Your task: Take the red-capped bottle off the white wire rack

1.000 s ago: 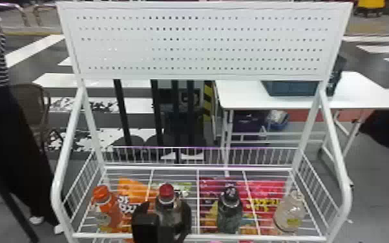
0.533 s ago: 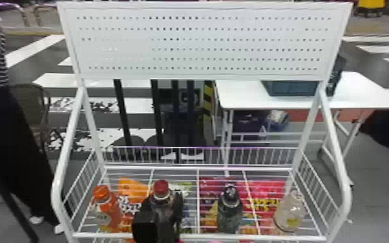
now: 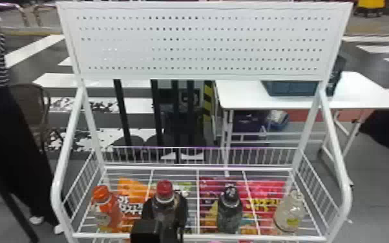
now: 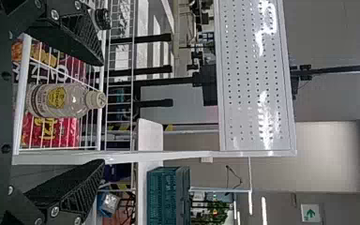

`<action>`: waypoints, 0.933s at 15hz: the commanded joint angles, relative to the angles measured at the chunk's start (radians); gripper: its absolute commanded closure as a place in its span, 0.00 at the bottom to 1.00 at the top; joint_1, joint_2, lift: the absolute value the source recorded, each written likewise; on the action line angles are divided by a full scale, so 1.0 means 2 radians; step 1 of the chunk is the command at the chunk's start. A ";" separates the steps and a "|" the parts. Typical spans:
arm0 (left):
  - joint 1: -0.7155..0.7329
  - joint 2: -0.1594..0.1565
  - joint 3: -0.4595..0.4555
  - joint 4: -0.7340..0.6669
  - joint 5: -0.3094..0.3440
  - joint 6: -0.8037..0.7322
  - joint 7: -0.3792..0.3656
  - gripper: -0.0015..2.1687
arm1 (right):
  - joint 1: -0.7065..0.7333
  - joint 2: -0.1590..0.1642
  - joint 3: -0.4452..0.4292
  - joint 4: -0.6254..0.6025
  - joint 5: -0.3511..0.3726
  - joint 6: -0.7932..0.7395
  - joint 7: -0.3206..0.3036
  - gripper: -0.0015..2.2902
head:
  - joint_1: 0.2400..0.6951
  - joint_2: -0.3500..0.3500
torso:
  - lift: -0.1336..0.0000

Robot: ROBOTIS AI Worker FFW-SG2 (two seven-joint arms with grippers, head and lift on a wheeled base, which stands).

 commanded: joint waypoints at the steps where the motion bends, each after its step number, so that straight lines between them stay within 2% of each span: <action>1: 0.057 0.024 0.028 -0.099 -0.015 0.052 0.000 0.45 | 0.000 0.000 0.000 0.001 0.000 0.000 0.000 0.07 | 0.57 0.50 | 1.00; 4: 0.146 0.054 0.097 -0.220 -0.024 0.085 -0.008 0.45 | 0.000 -0.001 0.001 0.002 0.000 0.000 0.000 0.07 | 0.57 0.50 | 1.00; 6: 0.195 0.055 0.143 -0.268 -0.026 0.084 -0.017 0.45 | -0.002 -0.002 0.005 0.001 0.001 0.000 0.000 0.07 | 0.57 0.50 | 1.00; 8: 0.223 0.055 0.164 -0.294 -0.029 0.076 -0.022 0.45 | -0.003 -0.004 0.008 0.001 0.003 0.000 0.000 0.07 | 0.57 0.50 | 1.00; 9: 0.232 0.054 0.176 -0.299 -0.036 0.076 -0.026 0.45 | -0.003 -0.004 0.008 0.001 0.003 0.000 0.000 0.07 | 0.57 0.50 | 1.00; 11: 0.239 0.051 0.203 -0.299 -0.033 0.076 -0.045 0.45 | -0.002 -0.005 0.008 0.001 0.004 0.000 0.000 0.07 | 0.57 0.50 | 1.00; 14: 0.240 0.045 0.233 -0.289 -0.022 0.078 -0.052 0.45 | 0.001 -0.004 0.005 0.004 0.004 0.000 0.000 0.07 | 0.57 0.50 | 1.00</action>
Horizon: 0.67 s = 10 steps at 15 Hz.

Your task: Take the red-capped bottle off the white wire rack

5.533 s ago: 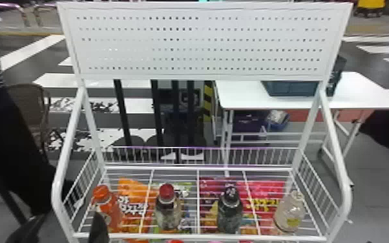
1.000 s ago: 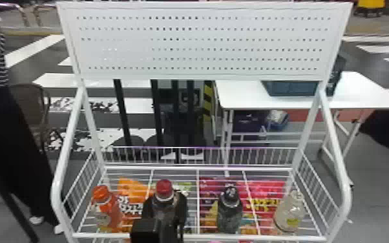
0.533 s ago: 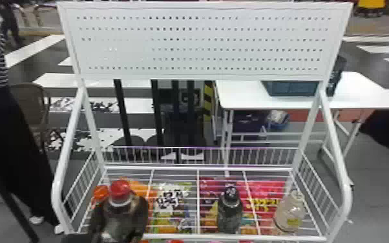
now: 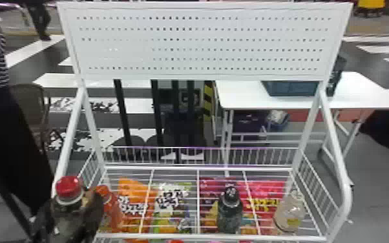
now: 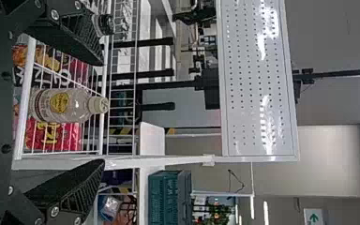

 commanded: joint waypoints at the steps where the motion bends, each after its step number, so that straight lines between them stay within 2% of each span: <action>1: 0.000 -0.006 0.023 0.007 0.009 0.000 -0.008 0.45 | 0.001 0.001 -0.001 0.002 0.000 0.000 0.000 0.07 | 0.57 0.50 | 1.00; 10: 0.015 -0.021 0.065 -0.005 0.020 -0.006 -0.011 0.45 | -0.002 0.004 -0.004 0.005 0.000 0.000 0.000 0.07 | 0.57 0.50 | 1.00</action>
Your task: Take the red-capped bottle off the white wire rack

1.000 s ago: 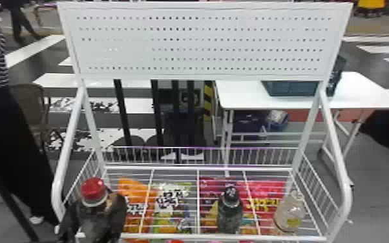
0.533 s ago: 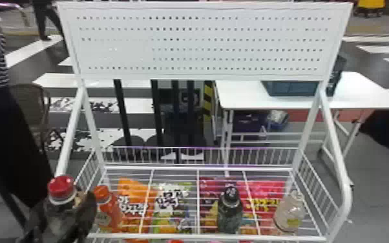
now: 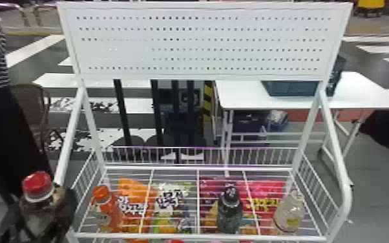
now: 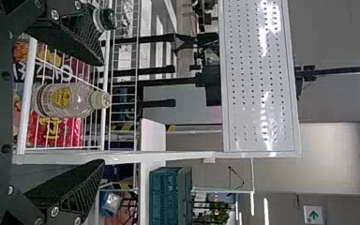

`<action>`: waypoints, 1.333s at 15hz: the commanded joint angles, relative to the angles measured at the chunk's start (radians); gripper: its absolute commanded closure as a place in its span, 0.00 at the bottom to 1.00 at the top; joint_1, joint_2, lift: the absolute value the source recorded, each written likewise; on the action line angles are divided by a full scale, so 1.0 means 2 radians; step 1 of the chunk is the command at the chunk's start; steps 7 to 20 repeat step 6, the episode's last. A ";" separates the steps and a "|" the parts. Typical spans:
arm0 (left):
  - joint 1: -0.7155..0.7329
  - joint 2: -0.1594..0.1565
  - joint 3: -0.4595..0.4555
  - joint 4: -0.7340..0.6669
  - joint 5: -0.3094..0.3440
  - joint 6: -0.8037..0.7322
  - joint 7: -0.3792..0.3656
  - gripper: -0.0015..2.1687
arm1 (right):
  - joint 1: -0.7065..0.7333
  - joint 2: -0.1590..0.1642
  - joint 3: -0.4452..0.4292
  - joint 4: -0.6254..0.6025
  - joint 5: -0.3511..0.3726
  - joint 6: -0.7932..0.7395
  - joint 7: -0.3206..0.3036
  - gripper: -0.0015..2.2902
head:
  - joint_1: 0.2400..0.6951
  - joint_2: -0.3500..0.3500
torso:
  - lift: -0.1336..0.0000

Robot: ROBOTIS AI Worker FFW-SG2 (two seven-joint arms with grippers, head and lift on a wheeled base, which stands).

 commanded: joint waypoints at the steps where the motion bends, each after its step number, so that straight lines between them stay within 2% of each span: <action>1: 0.002 -0.002 0.006 -0.004 0.002 0.000 0.000 0.45 | -0.001 0.001 0.000 0.000 0.000 0.000 0.000 0.07 | 0.57 0.50 | 1.00; 20: 0.002 -0.003 0.004 -0.006 0.002 0.000 0.000 0.45 | 0.000 0.004 -0.001 -0.002 0.000 -0.003 0.000 0.07 | 0.57 0.50 | 1.00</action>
